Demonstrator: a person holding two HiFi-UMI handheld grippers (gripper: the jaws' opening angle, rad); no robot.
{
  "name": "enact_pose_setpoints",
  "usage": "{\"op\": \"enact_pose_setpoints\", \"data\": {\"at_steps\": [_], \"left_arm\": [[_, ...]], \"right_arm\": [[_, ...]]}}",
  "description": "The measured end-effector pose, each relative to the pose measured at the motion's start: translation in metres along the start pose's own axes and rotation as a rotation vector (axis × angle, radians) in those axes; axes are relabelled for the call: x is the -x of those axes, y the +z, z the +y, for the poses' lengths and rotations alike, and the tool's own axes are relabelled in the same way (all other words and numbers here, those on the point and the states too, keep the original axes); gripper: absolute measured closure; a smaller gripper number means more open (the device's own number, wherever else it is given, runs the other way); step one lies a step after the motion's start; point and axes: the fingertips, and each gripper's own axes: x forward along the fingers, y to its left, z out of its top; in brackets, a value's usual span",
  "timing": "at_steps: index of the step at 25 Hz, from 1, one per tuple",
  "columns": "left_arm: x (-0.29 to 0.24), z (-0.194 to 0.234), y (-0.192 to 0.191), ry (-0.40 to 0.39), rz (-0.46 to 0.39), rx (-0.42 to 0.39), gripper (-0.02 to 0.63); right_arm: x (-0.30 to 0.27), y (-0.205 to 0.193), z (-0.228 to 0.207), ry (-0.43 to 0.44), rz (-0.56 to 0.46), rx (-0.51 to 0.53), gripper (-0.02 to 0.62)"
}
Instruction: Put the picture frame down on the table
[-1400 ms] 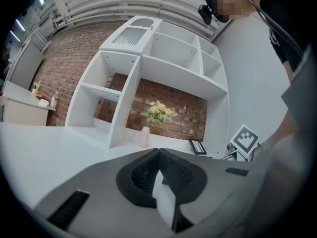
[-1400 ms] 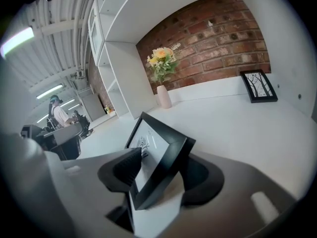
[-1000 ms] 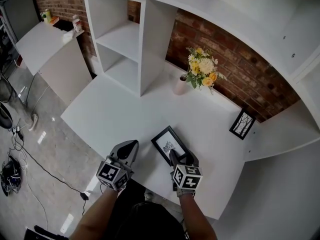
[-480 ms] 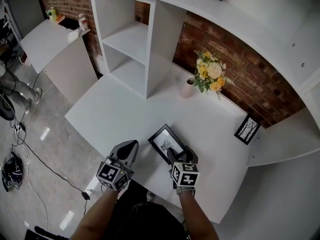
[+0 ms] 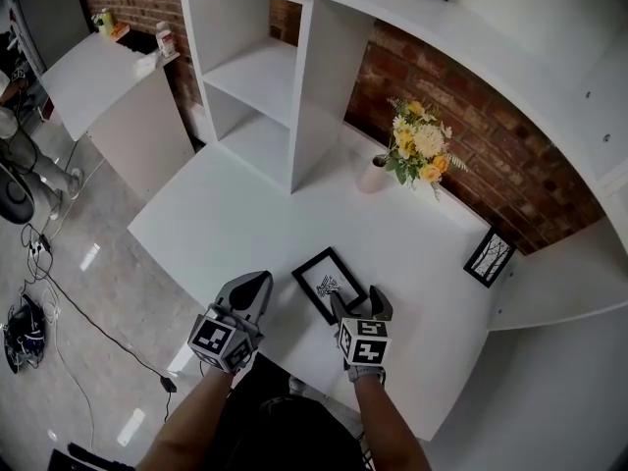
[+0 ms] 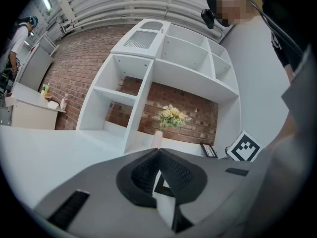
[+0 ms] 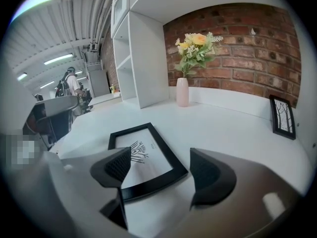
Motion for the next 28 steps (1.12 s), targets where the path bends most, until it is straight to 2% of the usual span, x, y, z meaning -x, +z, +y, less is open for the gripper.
{"op": "enact_pose_setpoints", "data": {"at_steps": [10, 13, 19, 22, 28], "left_arm": [[-0.009, -0.008, -0.009, -0.041, 0.024, -0.009, 0.606], [-0.011, -0.012, -0.008, -0.052, 0.022, -0.016, 0.606], [-0.012, -0.019, -0.010, -0.063, 0.027, -0.015, 0.606], [-0.012, -0.024, -0.008, -0.067, 0.028, -0.026, 0.606], [-0.011, -0.031, -0.013, -0.075, 0.040, -0.025, 0.606]], "right_arm": [[0.009, 0.004, -0.012, -0.006, -0.029, -0.009, 0.244], [0.015, 0.004, -0.012, 0.001, -0.045, -0.005, 0.291], [0.029, 0.007, -0.012, 0.013, -0.090, 0.014, 0.444], [0.037, 0.008, -0.013, 0.013, -0.110, 0.018, 0.502], [0.055, 0.015, -0.014, 0.029, -0.170, 0.012, 0.577]]}}
